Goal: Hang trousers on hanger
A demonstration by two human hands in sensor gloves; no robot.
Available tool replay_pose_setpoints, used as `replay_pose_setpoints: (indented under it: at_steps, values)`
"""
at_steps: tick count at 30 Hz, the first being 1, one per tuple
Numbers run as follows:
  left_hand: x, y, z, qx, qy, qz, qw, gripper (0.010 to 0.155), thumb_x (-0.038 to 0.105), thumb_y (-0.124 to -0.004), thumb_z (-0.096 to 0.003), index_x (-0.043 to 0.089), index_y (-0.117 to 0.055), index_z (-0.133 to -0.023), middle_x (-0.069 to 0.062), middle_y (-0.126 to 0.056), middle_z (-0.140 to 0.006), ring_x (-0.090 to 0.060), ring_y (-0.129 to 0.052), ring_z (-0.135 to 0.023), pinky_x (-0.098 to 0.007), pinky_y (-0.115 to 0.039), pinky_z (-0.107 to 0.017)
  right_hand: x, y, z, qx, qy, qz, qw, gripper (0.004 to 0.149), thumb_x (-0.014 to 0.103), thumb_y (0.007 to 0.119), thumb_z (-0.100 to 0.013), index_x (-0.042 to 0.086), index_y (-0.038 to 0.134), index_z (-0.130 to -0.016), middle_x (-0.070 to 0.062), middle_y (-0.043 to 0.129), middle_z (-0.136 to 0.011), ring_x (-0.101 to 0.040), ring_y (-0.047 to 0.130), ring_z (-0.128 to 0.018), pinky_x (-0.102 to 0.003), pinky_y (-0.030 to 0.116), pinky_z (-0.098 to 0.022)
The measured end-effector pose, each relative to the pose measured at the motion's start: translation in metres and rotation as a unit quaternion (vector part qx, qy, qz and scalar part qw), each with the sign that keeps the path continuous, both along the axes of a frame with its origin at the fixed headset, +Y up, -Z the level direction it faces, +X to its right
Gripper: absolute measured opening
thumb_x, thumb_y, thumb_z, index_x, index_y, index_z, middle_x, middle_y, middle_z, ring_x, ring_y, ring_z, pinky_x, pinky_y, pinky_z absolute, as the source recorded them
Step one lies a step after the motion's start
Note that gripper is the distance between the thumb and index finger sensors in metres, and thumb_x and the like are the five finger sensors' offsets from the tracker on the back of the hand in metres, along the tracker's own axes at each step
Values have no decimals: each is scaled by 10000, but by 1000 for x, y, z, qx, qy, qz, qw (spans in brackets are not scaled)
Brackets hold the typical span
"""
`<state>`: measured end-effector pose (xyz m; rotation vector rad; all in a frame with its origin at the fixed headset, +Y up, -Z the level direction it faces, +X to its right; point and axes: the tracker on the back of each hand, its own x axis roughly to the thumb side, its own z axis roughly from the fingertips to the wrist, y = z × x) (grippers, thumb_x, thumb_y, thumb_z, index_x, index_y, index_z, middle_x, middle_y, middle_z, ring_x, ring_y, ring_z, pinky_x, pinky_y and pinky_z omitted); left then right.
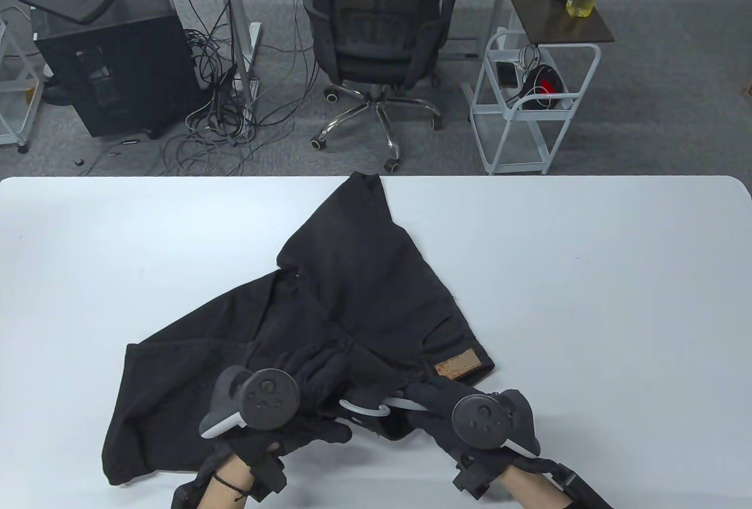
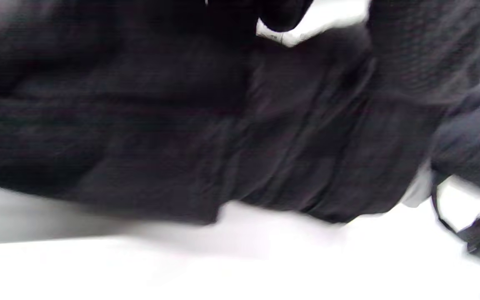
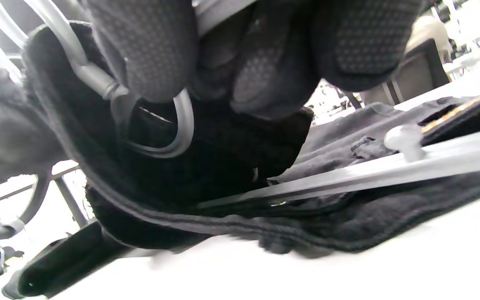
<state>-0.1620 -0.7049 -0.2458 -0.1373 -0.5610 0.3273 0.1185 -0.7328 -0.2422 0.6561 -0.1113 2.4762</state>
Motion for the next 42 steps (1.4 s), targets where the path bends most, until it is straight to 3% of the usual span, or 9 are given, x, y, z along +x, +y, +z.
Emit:
replay_pose_setpoints:
  at_steps: [8, 11, 16, 19, 22, 25, 28, 33, 42]
  values:
    - [14, -6, 5, 74, 0, 2, 997, 588, 507, -834, -437, 260, -744, -964, 8, -871, -958, -309, -887, -883, -595, -659, -701, -5, -5, 4, -40, 51, -23, 998, 466, 402, 876, -403, 271, 823, -847, 22, 914, -689, -167, 1000, -530, -351, 871, -450]
    - [9, -2, 6, 93, 10, 10, 996, 515, 483, -856, -424, 278, -811, -894, 29, -923, -896, -283, -942, -819, -557, -723, -671, 0, -2, -2, -81, 93, -48, 991, 515, 432, 819, -428, 250, 784, -909, -6, 890, -765, -205, 992, -602, -378, 855, -493]
    - [2, 4, 6, 95, 18, 30, 995, 500, 476, -871, -414, 264, -837, -865, 26, -944, -869, -282, -963, -791, -549, -749, -652, 41, -6, -25, -119, 4, -118, 986, 486, 390, 755, -468, 228, 772, -926, -71, 863, -850, -297, 942, -698, -456, 786, -556]
    - [-1, 7, 7, 99, 19, 37, 994, 506, 496, -879, -406, 254, -850, -850, 20, -956, -851, -284, -969, -779, -549, -753, -649, 62, -14, -37, -109, -64, -45, 991, 505, 372, 772, -466, 231, 743, -950, -78, 816, -918, -322, 874, -786, -486, 721, -614]
    - [-1, 8, 7, 99, 13, 34, 994, 516, 511, -896, -389, 241, -863, -828, 17, -964, -833, -289, -972, -769, -550, -753, -651, 64, -25, -43, -140, -89, 39, 985, 599, 372, 809, -454, 275, 636, -1019, -76, 656, -1071, -364, 641, -970, -541, 565, -702]
    - [1, 8, 8, 95, 6, 22, 995, 508, 513, -904, -383, 240, -871, -810, 23, -973, -816, -284, -981, -756, -543, -764, -646, 55, -39, -51, -175, -101, 134, 970, 700, 370, 841, -439, 330, 514, -1057, -80, 410, -1172, -401, 426, -1049, -573, 455, -738]
    - [2, 7, 7, 85, 1, 12, 996, 509, 513, -908, -381, 237, -869, -807, 19, -972, -813, -285, -984, -752, -535, -767, -645, 51, -52, -55, -183, -135, 189, 955, 688, 388, 843, -428, 365, 533, -1041, -98, 349, -1178, -413, 408, -1048, -563, 476, -735]
    - [2, 7, 7, 86, 5, 10, 996, 503, 500, -900, -393, 237, -860, -820, 6, -966, -822, -292, -990, -744, -540, -782, -625, 57, -49, -57, -168, -181, 105, 963, 508, 427, 760, -433, 328, 785, -930, -125, 553, -1129, -411, 582, -989, -528, 582, -690]
    - [-1, 9, 6, 66, -1, 27, 997, 484, 491, -891, -408, 244, -866, -823, 0, -976, -806, -289, -1024, -687, -506, -849, -539, 77, -36, -60, -180, -225, 2, 958, 441, 473, 702, -447, 208, 899, -739, -110, 930, -815, -351, 910, -696, -443, 783, -520]
